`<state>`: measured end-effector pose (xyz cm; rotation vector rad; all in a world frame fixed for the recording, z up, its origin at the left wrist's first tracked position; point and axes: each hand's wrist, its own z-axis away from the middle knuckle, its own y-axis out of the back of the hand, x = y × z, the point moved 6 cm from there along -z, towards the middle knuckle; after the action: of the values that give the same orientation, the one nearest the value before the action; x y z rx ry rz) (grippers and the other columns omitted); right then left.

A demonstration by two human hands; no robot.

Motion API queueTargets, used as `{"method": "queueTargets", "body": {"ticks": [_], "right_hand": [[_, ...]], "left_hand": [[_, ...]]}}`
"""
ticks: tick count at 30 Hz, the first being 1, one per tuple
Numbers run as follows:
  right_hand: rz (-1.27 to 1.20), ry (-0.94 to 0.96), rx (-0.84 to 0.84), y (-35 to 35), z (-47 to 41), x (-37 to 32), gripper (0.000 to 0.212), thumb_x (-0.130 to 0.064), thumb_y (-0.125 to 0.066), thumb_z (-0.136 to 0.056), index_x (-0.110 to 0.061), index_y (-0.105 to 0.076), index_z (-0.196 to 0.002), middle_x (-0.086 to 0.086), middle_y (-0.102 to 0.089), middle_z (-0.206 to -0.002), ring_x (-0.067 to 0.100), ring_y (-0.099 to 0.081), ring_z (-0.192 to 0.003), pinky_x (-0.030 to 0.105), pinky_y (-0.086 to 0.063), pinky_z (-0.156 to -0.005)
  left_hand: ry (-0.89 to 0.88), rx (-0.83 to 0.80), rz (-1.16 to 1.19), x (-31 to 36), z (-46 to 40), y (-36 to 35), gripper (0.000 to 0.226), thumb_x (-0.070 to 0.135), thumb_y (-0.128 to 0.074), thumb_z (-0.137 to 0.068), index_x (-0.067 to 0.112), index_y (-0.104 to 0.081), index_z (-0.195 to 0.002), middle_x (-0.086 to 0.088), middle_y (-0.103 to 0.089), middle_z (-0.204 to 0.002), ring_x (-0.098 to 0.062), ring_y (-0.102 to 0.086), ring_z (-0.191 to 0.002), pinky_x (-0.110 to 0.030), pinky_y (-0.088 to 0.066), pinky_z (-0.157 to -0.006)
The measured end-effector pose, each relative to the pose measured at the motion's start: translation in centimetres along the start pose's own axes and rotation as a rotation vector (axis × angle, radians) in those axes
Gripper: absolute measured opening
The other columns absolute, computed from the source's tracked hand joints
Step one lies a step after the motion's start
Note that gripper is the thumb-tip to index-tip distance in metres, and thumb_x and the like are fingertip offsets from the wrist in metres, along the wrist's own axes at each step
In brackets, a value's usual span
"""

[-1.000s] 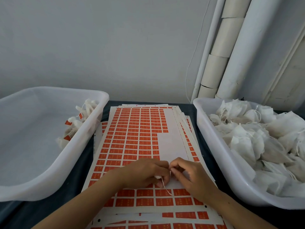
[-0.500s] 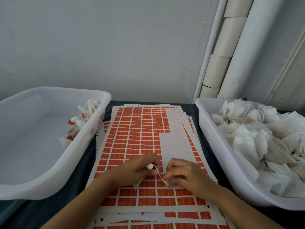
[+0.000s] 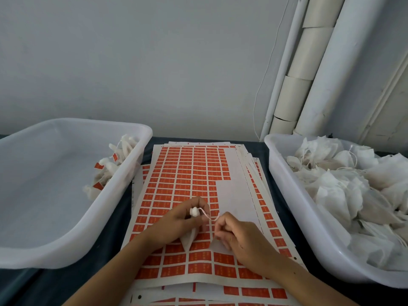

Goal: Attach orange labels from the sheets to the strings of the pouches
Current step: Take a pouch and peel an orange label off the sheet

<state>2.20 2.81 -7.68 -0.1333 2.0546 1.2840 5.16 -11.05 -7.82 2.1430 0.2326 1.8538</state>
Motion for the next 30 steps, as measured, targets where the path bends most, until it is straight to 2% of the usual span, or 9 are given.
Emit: {"method": "queueTargets", "body": {"ticks": [4,8,13,16,18,21,23,26,30], "right_hand": [[-0.13,0.017,0.085,0.2,-0.2,-0.4,0.007,-0.04,-0.039,-0.09,-0.039,-0.044,-0.087,-0.026,-0.057,-0.068,0.005,-0.059,-0.062,0.009,-0.047,-0.061],[-0.193,0.063,0.169,0.5,-0.2,-0.8,0.011,-0.032,-0.042,-0.094,-0.037,-0.047,-0.086,-0.027,-0.06,-0.077,0.004,-0.062,-0.07,0.009,-0.048,-0.065],[-0.354,0.059,0.326,2.8,-0.4,-0.8,0.011,-0.028,-0.045,-0.093,-0.022,-0.052,-0.088,-0.009,-0.065,-0.076,0.012,-0.062,-0.06,0.021,-0.053,-0.055],[-0.444,0.02,0.367,4.6,-1.2,-0.4,0.013,-0.025,-0.049,-0.091,-0.014,-0.054,-0.088,0.002,-0.066,-0.077,0.019,-0.064,-0.062,0.026,-0.056,-0.061],[-0.47,-0.012,0.379,5.0,-1.6,0.0,0.015,-0.024,-0.047,-0.09,-0.012,-0.055,-0.087,0.003,-0.067,-0.077,0.021,-0.065,-0.063,0.024,-0.055,-0.064],[-0.499,-0.069,0.416,4.9,-2.5,0.6,0.021,-0.029,-0.049,-0.093,-0.011,-0.057,-0.084,0.005,-0.067,-0.073,0.021,-0.064,-0.058,0.024,-0.055,-0.06],[-0.543,-0.117,0.458,4.8,-3.3,0.9,0.023,-0.032,-0.05,-0.088,-0.012,-0.06,-0.085,0.005,-0.065,-0.068,0.019,-0.062,-0.054,0.024,-0.053,-0.055],[-0.592,-0.199,0.525,4.8,-4.6,1.8,0.018,-0.03,-0.05,-0.092,-0.017,-0.063,-0.091,0.003,-0.062,-0.058,0.015,-0.055,-0.046,0.02,-0.048,-0.048],[-0.708,-0.259,0.595,4.6,-5.8,2.9,0.014,-0.018,-0.051,-0.095,-0.015,-0.064,-0.095,0.004,-0.068,-0.068,0.019,-0.065,-0.059,0.023,-0.055,-0.062]], "left_hand": [[0.058,0.076,0.039,-0.4,0.1,0.5,0.032,0.038,-0.045,-0.091,0.01,-0.056,-0.101,0.005,-0.06,-0.073,-0.008,-0.057,-0.069,-0.021,-0.05,-0.071],[0.075,0.077,0.024,-0.4,-0.1,0.4,0.033,0.035,-0.042,-0.094,0.006,-0.056,-0.098,0.01,-0.06,-0.068,-0.005,-0.057,-0.065,-0.02,-0.048,-0.068],[0.048,0.021,-0.074,0.0,-0.1,-0.4,0.022,0.022,-0.041,-0.1,0.012,-0.061,-0.096,-0.001,-0.069,-0.087,-0.011,-0.064,-0.082,-0.021,-0.05,-0.076],[0.062,0.014,-0.056,0.0,-0.3,-0.6,0.025,0.021,-0.039,-0.101,0.015,-0.062,-0.093,0.005,-0.071,-0.088,-0.006,-0.064,-0.082,-0.016,-0.049,-0.076],[0.145,0.066,0.006,-0.3,-0.5,-0.1,0.026,0.026,-0.04,-0.1,0.018,-0.061,-0.088,0.008,-0.069,-0.076,-0.001,-0.061,-0.07,-0.013,-0.048,-0.068],[0.333,0.205,0.131,-1.4,-1.1,0.7,0.028,0.037,-0.045,-0.097,0.018,-0.057,-0.08,0.01,-0.059,-0.06,-0.003,-0.055,-0.057,-0.018,-0.046,-0.061],[0.43,0.336,0.2,-1.7,-1.8,1.1,0.029,0.042,-0.049,-0.093,0.018,-0.056,-0.078,0.008,-0.058,-0.06,-0.005,-0.055,-0.057,-0.02,-0.047,-0.06],[0.498,0.454,0.154,-1.4,-2.6,1.4,0.028,0.048,-0.055,-0.09,0.023,-0.055,-0.076,0.009,-0.061,-0.061,-0.004,-0.058,-0.056,-0.016,-0.045,-0.05],[0.468,0.496,0.127,-1.1,-3.6,1.5,0.015,0.035,-0.063,-0.087,0.022,-0.057,-0.081,0.005,-0.062,-0.068,-0.008,-0.058,-0.061,-0.019,-0.044,-0.054]]}}
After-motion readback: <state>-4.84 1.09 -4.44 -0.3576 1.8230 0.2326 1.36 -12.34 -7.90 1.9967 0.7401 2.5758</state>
